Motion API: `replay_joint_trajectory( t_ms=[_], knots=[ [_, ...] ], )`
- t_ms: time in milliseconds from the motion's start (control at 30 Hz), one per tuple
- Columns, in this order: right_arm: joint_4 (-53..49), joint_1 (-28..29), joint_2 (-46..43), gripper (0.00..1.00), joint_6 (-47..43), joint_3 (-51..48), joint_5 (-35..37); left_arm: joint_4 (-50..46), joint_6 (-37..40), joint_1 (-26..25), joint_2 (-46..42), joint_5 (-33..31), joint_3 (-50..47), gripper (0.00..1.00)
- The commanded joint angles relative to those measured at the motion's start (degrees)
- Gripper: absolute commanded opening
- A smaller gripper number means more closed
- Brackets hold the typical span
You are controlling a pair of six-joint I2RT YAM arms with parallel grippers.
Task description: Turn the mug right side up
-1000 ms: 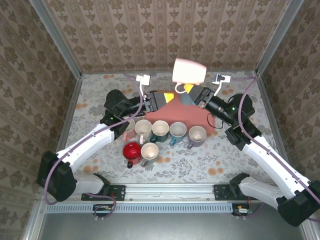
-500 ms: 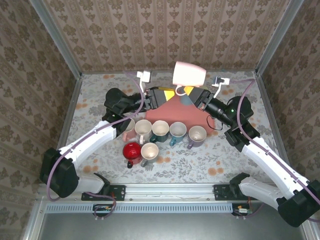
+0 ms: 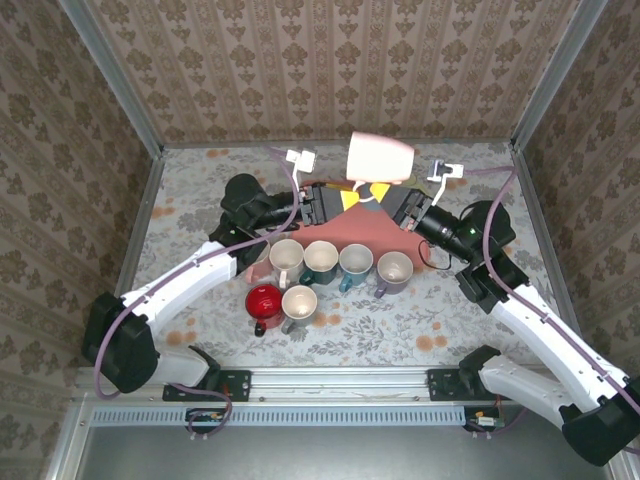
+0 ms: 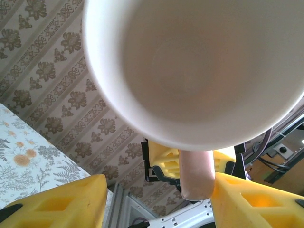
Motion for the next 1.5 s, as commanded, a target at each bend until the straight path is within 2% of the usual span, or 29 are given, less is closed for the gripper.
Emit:
replay_joint_trajectory(
  t_ms=[0,233,267,367,433,533,567,633,667,733,800,867,967,1067,1167,1333,1467],
  knots=[
    [7.0,0.2,-1.8,0.0,0.0,-0.5,-1.7,-2.2,3.1,0.0,-0.7,-1.2,1.6,0.59],
    [8.5,0.5,-2.0,0.0,1.2,-3.5,-0.8,-2.1,4.2,-1.1,-0.6,-1.8,2.2,0.5],
    [8.9,0.5,-1.8,0.0,1.5,-3.9,-0.7,-2.2,4.2,-1.2,-0.5,-1.8,2.2,0.46],
    [9.7,0.6,-1.5,0.0,1.9,-4.9,-0.7,-1.9,4.1,-1.4,0.0,-1.3,2.3,0.24],
    [9.6,0.6,-1.3,0.0,1.9,-5.4,-0.5,-1.4,4.3,-1.5,-0.2,-1.2,2.0,0.13],
    [8.1,0.6,-1.3,0.0,1.4,-5.7,0.4,0.0,4.4,-1.6,-1.0,-1.7,1.1,0.01],
    [7.1,0.6,-1.4,0.03,1.0,-5.7,1.1,0.0,4.5,-1.6,-1.3,-1.8,1.0,0.0],
    [5.7,0.6,-1.5,0.16,0.2,-5.7,1.7,-0.3,5.1,-1.8,-2.2,-2.0,0.6,0.0],
    [5.1,0.6,-1.6,0.28,-0.1,-5.7,1.8,-0.6,5.4,-1.7,-2.7,-2.2,0.4,0.0],
    [3.0,0.6,-1.8,0.66,-1.6,-5.1,2.2,-2.8,6.9,-1.9,-4.2,-3.1,-0.1,0.0],
    [-1.1,0.6,-3.1,0.88,-5.0,-4.0,2.9,-10.1,11.5,-2.5,-6.7,-4.3,-0.2,0.0],
    [-8.1,0.6,-6.0,0.97,-9.2,-2.9,6.9,-23.9,21.3,-4.5,-10.3,-7.4,0.9,0.0],
    [-20.0,0.5,-11.1,0.99,-16.6,-0.8,14.6,-44.5,37.7,-10.5,-15.5,-18.1,3.2,0.0],
    [-31.6,0.4,-16.0,0.99,-23.4,1.5,25.0,-57.9,45.9,-17.1,-18.4,-27.1,4.4,0.0],
    [-37.6,0.4,-18.6,0.99,-27.8,3.2,30.9,-67.8,48.4,-23.2,-19.2,-34.6,4.4,0.0],
    [-41.4,0.4,-19.0,0.98,-31.3,5.4,30.9,-78.1,48.0,-33.8,-17.5,-47.3,3.0,0.0],
    [-41.8,0.4,-18.6,0.97,-31.2,4.6,29.9,-81.7,43.5,-36.2,-13.4,-51.8,1.1,0.0]
  ],
)
